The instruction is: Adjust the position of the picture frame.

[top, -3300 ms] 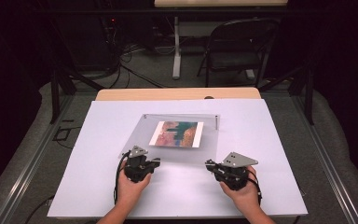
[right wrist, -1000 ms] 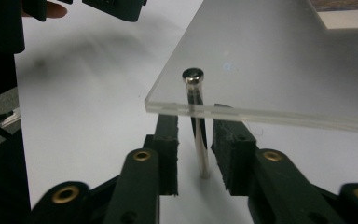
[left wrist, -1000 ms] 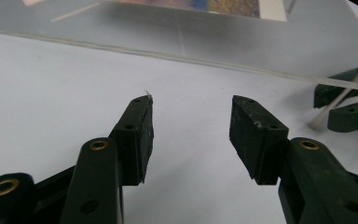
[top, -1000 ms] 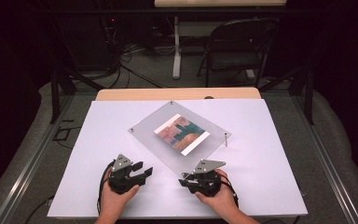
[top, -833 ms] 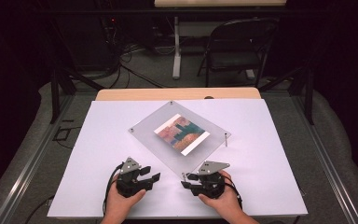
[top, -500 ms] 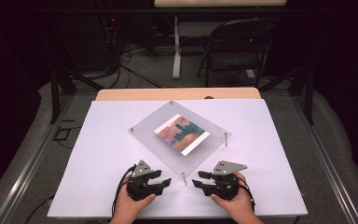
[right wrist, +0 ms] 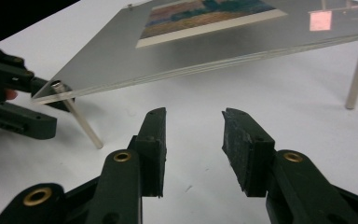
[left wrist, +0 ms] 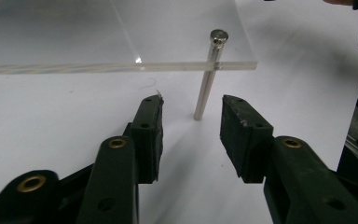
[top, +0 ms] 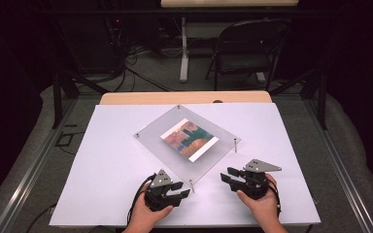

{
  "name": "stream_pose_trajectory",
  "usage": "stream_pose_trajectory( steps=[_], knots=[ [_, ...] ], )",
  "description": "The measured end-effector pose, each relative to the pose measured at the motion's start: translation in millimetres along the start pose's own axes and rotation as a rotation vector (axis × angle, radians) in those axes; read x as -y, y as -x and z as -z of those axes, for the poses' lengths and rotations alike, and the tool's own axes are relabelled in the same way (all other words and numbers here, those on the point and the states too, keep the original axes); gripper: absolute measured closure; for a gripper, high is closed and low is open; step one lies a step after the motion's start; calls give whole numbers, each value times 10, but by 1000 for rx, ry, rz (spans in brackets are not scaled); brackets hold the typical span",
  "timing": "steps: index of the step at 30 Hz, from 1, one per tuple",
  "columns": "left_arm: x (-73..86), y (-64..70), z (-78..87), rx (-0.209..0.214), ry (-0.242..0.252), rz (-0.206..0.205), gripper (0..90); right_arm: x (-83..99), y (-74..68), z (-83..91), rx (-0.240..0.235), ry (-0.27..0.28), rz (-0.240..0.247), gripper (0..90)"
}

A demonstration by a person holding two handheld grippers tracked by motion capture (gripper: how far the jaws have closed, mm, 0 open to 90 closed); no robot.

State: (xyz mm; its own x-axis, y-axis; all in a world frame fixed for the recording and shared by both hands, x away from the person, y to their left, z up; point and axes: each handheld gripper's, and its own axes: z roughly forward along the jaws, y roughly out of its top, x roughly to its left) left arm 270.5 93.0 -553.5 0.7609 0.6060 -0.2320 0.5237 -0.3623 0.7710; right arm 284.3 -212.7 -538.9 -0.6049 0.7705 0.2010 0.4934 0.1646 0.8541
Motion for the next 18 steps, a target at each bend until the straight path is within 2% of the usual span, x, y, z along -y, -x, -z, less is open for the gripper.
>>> stream_pose_trajectory(
  steps=[8, 15, 18],
  knots=[
    [-50, 75, -189, -9, 13, -13, 668, -14, 115, 4, 41, 10, -26, 599],
    [-67, 89, -269, -9, 20, -2, 757, -23, 172, -26, 66, 11, -41, 605],
    [-88, 93, -300, -9, 7, -4, 778, -23, 193, -54, 76, 20, -49, 606]
  ],
)
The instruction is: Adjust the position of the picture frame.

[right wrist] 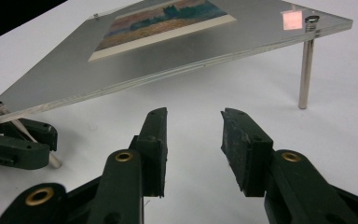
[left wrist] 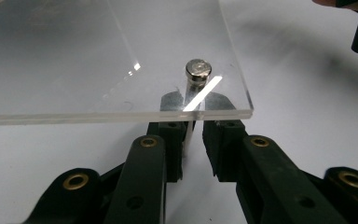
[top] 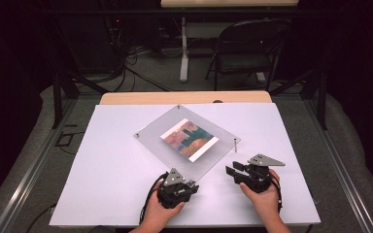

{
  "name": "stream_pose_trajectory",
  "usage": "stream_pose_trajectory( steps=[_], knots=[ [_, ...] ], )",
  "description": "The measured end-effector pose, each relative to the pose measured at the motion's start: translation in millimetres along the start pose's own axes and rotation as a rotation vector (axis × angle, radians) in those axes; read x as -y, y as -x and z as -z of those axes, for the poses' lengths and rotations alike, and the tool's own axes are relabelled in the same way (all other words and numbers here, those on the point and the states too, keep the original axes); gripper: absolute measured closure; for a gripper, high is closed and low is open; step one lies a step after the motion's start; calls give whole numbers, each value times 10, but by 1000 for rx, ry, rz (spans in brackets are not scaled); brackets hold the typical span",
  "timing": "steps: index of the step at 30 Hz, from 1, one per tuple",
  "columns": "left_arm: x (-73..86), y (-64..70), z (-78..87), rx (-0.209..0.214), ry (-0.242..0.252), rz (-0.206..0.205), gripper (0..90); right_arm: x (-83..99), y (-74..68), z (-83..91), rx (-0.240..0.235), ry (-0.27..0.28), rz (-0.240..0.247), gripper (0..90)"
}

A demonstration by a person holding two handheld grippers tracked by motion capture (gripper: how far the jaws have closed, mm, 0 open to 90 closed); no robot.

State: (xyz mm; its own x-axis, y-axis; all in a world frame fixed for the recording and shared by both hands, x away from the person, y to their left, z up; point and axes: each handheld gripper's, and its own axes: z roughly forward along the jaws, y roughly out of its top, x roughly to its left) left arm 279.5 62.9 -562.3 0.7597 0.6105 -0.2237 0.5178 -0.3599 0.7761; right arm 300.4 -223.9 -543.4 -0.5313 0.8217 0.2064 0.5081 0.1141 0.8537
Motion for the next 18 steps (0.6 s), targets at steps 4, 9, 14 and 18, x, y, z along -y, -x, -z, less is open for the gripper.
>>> stream_pose_trajectory(
  steps=[4, 9, 14, 18],
  knots=[
    [-13, -7, -9, -17, -5, -5, 833, 2, 20, -15, 7, -5, -14, 606],
    [-23, -20, 4, -3, -16, -9, 849, 16, 70, -29, 21, -1, -29, 607],
    [-32, -32, 60, 10, -16, 11, 850, 30, 128, -15, 47, -7, -38, 595],
    [-6, -69, 150, 0, -18, 27, 851, 29, 190, -24, 63, -4, -50, 587]
  ],
)
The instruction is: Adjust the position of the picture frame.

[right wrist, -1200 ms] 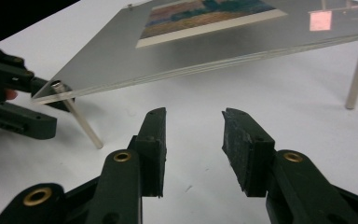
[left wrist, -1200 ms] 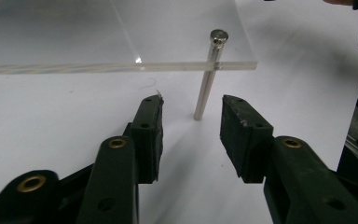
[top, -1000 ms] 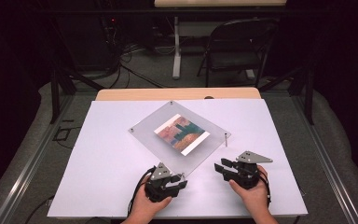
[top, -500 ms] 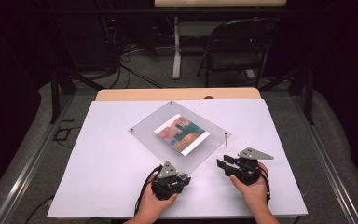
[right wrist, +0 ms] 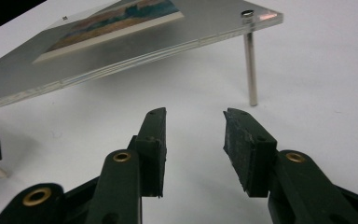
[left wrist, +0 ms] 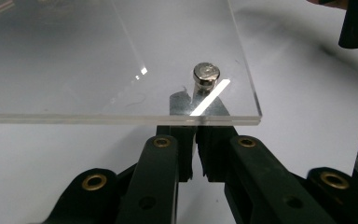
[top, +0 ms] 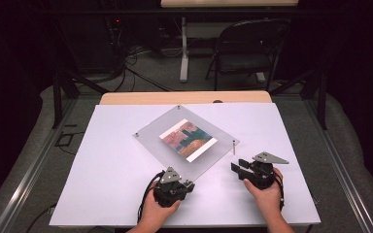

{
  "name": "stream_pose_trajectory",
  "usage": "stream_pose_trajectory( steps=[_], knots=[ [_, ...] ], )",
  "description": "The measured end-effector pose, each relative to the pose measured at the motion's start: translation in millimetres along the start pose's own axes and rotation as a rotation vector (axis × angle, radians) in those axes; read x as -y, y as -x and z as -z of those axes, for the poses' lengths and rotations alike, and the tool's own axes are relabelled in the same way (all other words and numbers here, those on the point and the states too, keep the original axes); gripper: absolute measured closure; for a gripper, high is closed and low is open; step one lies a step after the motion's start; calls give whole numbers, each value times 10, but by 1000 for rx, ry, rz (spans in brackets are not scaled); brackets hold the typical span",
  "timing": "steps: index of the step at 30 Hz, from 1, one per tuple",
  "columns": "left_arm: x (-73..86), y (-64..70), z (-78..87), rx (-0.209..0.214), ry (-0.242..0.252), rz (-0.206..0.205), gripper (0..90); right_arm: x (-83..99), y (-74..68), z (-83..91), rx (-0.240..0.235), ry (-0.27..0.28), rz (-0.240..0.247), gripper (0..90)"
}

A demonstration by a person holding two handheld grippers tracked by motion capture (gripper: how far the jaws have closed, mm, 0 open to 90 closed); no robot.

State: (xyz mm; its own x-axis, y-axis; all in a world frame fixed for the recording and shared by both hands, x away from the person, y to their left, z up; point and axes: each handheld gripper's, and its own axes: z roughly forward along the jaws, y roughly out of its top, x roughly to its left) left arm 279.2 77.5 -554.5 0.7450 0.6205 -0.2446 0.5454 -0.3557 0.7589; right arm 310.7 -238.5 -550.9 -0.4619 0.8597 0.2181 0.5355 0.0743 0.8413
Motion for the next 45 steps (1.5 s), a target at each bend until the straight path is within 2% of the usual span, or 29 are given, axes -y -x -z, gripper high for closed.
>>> stream_pose_trajectory(
  steps=[2, 4, 10, 12, 16, 20, 23, 27, 29, 31, 34, 35, 39, 45],
  knots=[
    [8, -11, 29, -2, 2, 8, 851, -5, 2, -8, 2, 4, 3, 585],
    [25, -46, 137, -4, 18, 28, 851, -27, -18, -34, 15, -4, 42, 578],
    [68, -111, 342, -16, 51, 72, 851, -67, -51, -153, 29, -12, 98, 563],
    [86, -127, 389, -28, 59, 82, 852, -96, -56, -184, 23, 0, 93, 556],
    [110, -152, 450, -41, 63, 94, 851, -154, -67, -248, 15, 1, 116, 555],
    [138, -175, 512, -56, 74, 112, 852, -226, -59, -429, -15, -9, 113, 558],
    [164, -197, 554, -77, 78, 125, 852, -270, -64, -527, -36, -22, 123, 596],
    [183, -217, 591, -88, 81, 131, 851, -330, -80, -620, -76, -41, 143, 731],
    [192, -224, 600, -96, 85, 137, 851, -337, -106, -633, -102, -49, 157, 802],
    [196, -232, 614, -99, 83, 139, 851, -350, -146, -628, -103, -53, 194, 843],
    [197, -240, 623, -101, 92, 143, 851, -360, -179, -626, -105, -53, 197, 850],
    [198, -245, 629, -101, 90, 144, 851, -362, -178, -626, -117, -44, 188, 851],
    [195, -261, 632, -96, 72, 139, 850, -364, -193, -610, -114, -51, 185, 852],
    [176, -285, 662, -92, 84, 138, 851, -377, -206, -539, -126, -47, 189, 853]
  ],
)
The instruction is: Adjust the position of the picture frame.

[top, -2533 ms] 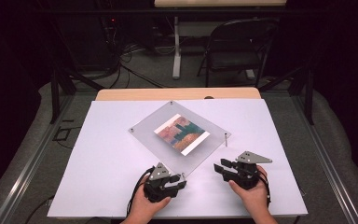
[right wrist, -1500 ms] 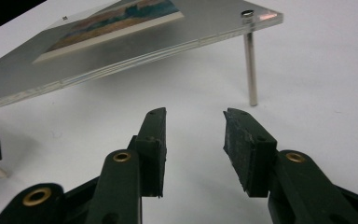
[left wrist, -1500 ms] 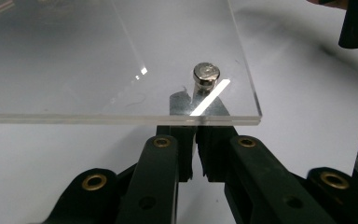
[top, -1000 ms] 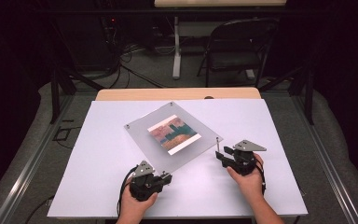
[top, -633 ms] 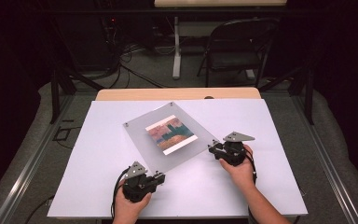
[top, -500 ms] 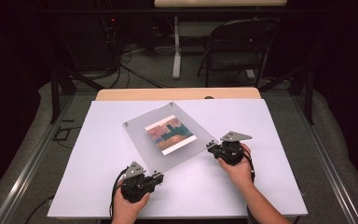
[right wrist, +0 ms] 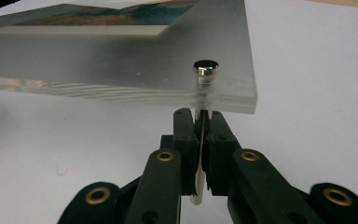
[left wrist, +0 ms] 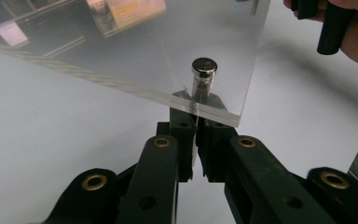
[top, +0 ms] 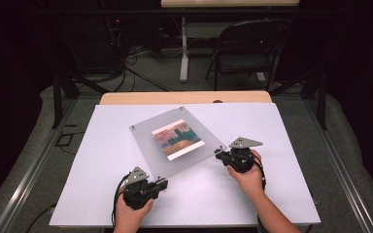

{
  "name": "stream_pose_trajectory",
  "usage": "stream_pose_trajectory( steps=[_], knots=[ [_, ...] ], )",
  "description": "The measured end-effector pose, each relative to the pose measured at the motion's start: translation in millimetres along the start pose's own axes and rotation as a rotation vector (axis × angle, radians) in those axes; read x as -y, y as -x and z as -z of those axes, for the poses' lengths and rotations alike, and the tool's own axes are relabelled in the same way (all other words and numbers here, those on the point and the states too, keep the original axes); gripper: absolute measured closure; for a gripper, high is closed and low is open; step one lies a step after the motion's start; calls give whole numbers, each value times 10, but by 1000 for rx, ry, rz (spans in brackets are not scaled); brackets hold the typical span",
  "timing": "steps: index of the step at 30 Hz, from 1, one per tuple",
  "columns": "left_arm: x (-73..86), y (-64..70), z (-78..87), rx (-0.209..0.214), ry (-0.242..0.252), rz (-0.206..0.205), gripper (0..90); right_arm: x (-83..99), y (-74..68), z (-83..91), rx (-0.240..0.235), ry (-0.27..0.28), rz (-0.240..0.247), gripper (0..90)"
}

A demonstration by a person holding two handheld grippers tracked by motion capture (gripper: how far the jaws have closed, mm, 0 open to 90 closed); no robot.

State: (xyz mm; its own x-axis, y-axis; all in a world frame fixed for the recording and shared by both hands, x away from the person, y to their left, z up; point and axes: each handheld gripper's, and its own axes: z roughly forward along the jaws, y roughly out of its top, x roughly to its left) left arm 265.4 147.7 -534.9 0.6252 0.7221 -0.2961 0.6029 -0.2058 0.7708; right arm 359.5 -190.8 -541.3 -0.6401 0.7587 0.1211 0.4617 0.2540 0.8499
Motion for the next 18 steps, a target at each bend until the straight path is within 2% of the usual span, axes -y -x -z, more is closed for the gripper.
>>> stream_pose_trajectory(
  steps=[10, 18],
  knots=[
    [-84, -152, 49, -18, 30, 21, 851, 34, -94, 150, -16, 12, 1, 853],
    [-165, -251, 29, -29, 42, 21, 850, 77, -172, 268, -23, 23, -8, 852]
  ],
)
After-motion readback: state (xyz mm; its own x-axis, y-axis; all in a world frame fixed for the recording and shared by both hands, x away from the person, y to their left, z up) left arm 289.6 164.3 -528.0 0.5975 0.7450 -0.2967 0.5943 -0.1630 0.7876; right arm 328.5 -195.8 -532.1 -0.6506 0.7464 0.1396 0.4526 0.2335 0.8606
